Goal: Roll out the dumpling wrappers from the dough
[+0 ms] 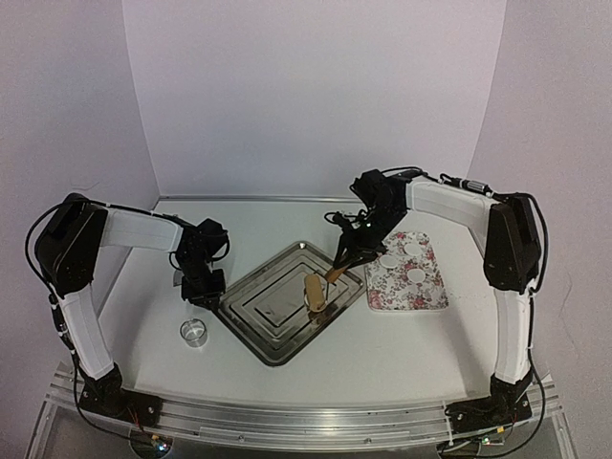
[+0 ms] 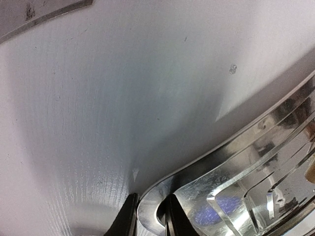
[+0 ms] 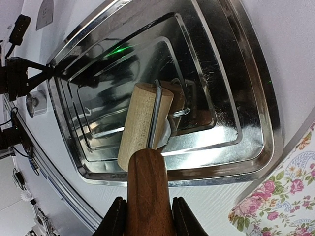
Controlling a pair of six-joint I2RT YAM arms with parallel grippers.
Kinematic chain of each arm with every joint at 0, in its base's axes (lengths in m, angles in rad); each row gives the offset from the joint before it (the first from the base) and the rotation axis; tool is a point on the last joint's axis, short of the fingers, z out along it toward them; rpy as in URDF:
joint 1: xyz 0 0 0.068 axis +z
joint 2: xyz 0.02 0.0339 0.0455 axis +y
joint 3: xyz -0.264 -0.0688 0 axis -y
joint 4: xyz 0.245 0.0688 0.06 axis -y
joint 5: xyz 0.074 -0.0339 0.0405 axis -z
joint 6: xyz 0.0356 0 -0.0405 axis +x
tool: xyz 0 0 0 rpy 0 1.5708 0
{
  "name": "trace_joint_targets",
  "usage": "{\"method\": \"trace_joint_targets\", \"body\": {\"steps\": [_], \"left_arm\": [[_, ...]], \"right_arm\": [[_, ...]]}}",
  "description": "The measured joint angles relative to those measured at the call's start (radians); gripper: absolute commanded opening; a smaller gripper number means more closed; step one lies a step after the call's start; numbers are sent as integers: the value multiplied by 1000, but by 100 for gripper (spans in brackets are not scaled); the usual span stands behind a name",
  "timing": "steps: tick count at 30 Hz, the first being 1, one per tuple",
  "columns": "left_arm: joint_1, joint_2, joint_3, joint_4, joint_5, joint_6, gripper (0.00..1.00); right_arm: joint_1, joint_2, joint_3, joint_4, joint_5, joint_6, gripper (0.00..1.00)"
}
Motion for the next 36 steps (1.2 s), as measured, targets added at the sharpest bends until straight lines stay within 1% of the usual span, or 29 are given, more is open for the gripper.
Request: {"method": "trace_joint_targets", "body": {"steps": [11,36], "left_arm": [[0,0,0,0,1,1,0],[0,-1,0,2,1,0,0]], "right_arm": [[-1,-5,-34,37,-19,14,0],[9,10,-35,55,-30,34,0]]}}
